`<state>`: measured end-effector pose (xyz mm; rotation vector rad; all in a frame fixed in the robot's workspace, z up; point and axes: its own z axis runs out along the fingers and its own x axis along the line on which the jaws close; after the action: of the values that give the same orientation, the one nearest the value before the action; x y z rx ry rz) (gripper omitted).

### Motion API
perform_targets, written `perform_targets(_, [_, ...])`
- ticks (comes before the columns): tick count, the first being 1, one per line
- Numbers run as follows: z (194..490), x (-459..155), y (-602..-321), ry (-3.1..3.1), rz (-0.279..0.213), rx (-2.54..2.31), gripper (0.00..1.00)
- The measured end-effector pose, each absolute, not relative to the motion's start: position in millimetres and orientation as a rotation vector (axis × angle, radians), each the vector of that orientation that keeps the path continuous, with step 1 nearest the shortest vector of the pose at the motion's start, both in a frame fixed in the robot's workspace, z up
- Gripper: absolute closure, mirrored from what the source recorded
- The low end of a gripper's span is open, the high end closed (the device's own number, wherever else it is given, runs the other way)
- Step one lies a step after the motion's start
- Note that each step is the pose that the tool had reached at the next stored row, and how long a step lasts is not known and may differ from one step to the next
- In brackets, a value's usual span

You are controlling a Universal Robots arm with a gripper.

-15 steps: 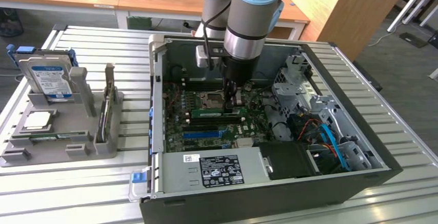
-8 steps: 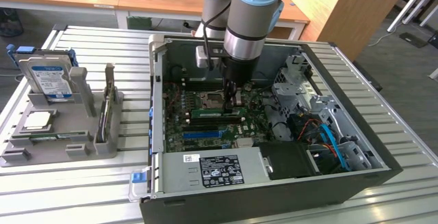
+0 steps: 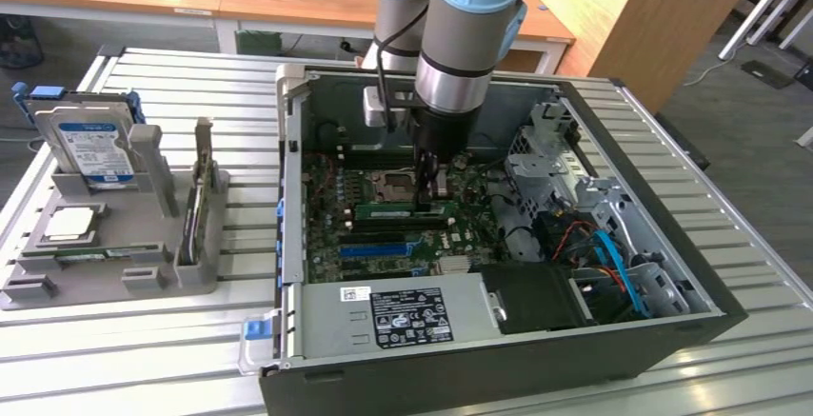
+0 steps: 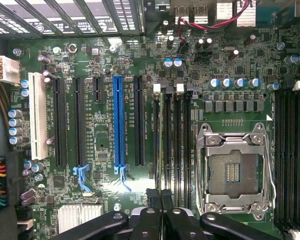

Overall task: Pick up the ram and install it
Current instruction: 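Insert the ram into the slot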

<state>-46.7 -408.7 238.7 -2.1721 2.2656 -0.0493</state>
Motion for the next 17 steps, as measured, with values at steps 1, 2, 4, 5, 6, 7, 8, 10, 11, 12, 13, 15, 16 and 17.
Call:
perform_targets(1, [238.6,-46.7,-408.6,2.265,-0.049,-2.172,0.88])
perform_targets(2, [238.5,-46.7,-408.6,2.265,-0.049,-2.172,0.88])
perform_targets(4, [237.8,-46.7,-408.6,2.265,-0.049,-2.172,0.88])
perform_targets(5, [237.6,-46.7,-408.6,2.265,-0.049,-2.172,0.88])
perform_targets(6, [237.4,-46.7,-408.7,2.265,-0.049,-2.172,0.88])
perform_targets(7, [236.9,-46.7,-408.6,2.265,-0.049,-2.172,0.88])
perform_targets(8, [236.9,-46.7,-408.8,2.265,-0.049,-2.172,0.88])
perform_targets(10, [236.9,-46.7,-408.9,2.265,-0.049,-2.172,0.88])
perform_targets(11, [236.9,-46.7,-408.9,2.265,-0.049,-2.172,0.88])
perform_targets(12, [236.6,-46.7,-409.0,2.265,-0.049,-2.172,0.88])
perform_targets(13, [236.2,-46.7,-409.0,2.265,-0.049,-2.172,0.88])
perform_targets(15, [235.6,-46.7,-408.9,2.265,-0.049,-2.172,0.88])
perform_targets(16, [235.4,-46.7,-408.9,2.265,-0.049,-2.172,0.88])
perform_targets(17, [235.4,-46.7,-408.9,2.265,-0.049,-2.172,0.88])
